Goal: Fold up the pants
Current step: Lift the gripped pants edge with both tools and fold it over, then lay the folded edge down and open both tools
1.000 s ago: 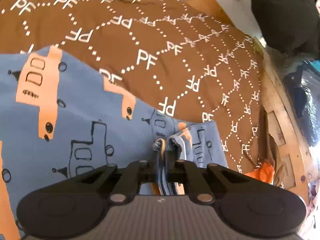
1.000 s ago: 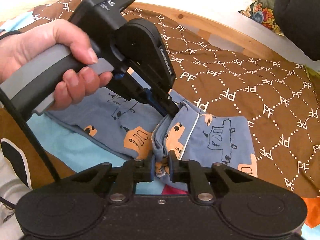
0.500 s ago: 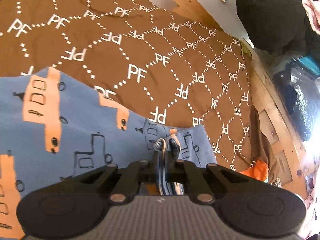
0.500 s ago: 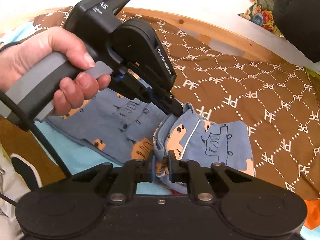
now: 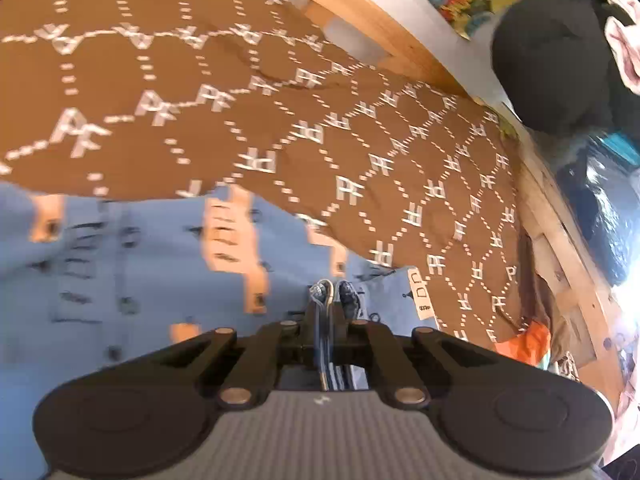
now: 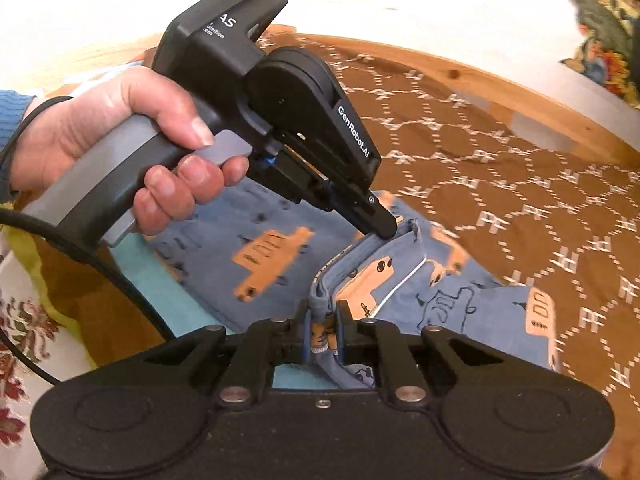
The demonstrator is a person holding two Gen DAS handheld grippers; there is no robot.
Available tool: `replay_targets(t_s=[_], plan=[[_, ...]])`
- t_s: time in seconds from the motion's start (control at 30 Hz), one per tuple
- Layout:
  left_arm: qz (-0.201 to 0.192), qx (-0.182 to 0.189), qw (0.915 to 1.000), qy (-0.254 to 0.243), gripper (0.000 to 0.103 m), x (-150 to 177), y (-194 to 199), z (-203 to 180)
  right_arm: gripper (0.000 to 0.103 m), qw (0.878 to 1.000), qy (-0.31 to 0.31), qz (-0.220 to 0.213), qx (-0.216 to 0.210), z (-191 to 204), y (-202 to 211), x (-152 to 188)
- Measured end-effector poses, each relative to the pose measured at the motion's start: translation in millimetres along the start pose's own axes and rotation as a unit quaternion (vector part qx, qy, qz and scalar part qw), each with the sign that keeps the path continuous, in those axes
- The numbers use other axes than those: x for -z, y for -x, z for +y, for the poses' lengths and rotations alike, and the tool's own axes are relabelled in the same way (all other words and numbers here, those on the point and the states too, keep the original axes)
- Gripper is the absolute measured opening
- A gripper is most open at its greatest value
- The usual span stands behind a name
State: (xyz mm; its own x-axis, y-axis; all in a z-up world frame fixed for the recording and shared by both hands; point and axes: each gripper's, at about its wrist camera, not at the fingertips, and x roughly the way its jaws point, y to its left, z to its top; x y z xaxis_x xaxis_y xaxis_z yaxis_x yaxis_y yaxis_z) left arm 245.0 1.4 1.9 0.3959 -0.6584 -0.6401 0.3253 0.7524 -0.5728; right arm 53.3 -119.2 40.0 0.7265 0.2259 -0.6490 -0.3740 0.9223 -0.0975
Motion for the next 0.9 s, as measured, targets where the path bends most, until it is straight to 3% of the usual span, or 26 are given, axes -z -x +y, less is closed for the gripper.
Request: replay_targets(t_s=[0.2, 0.27, 0.37, 0.43, 0.47, 0.5, 0.63, 0.7, 0.77, 0.83, 0.9], plan=[[-0.009, -0.019, 0.9995, 0.023, 0.004, 1.8, 15.6, 26.6, 0.013, 1.0, 0.016, 0.012, -0.024, 19.4, -18.5, -9.4], [-0.003, -0.037, 0.9991, 0.019, 0.004, 3.8, 12.3, 31.6, 0.019, 0.999, 0.026, 0.03, -0.029, 23.7, -30.4, -7.1], [-0.003, -0.058, 0.9981, 0.019, 0.006, 9.0, 15.6, 35.8, 0.032, 0.998, 0.032, 0.029, -0.042, 24.7, -28.6, -1.2], [-0.004, -0.062, 0.998, 0.012, 0.022, 12.3, 22.4, 32.5, 0.056, 0.998, 0.035, 0.013, -0.045, 15.2, -12.9, 2.9], [-0.009, -0.069, 0.9976, 0.006, 0.041, 13.8, 26.7, 29.2, 0.06, 0.999, 0.036, 0.005, -0.04, 8.1, -4.4, 5.2], [-0.021, -0.075, 0.9969, -0.002, 0.052, 15.8, 31.7, 24.2, 0.062, 0.999, 0.039, -0.002, -0.028, -1.4, 3.5, 7.2], [-0.047, -0.084, 0.9945, -0.04, 0.053, 20.2, 33.3, 1.0, 0.063, 0.995, 0.06, -0.01, 0.077, -53.4, 17.2, 16.2], [-0.047, -0.121, 0.9891, -0.07, 0.053, 21.4, 20.3, -15.8, 0.064, 0.991, 0.056, 0.005, 0.121, -87.4, 7.0, 14.8], [-0.038, -0.188, 0.9783, -0.077, 0.053, 22.2, -0.3, -28.1, 0.068, 0.987, 0.042, 0.012, 0.157, -118.9, -7.4, 10.9], [-0.03, -0.219, 0.9739, -0.05, 0.053, 22.8, -12.6, -23.6, 0.075, 0.986, 0.029, 0.014, 0.164, -140.9, -25.2, 6.5], [-0.044, -0.217, 0.9745, -0.034, 0.052, 25.6, -14.1, -15.1, 0.077, 0.99, 0.019, 0.018, 0.141, -154.4, -43.8, 5.8]])
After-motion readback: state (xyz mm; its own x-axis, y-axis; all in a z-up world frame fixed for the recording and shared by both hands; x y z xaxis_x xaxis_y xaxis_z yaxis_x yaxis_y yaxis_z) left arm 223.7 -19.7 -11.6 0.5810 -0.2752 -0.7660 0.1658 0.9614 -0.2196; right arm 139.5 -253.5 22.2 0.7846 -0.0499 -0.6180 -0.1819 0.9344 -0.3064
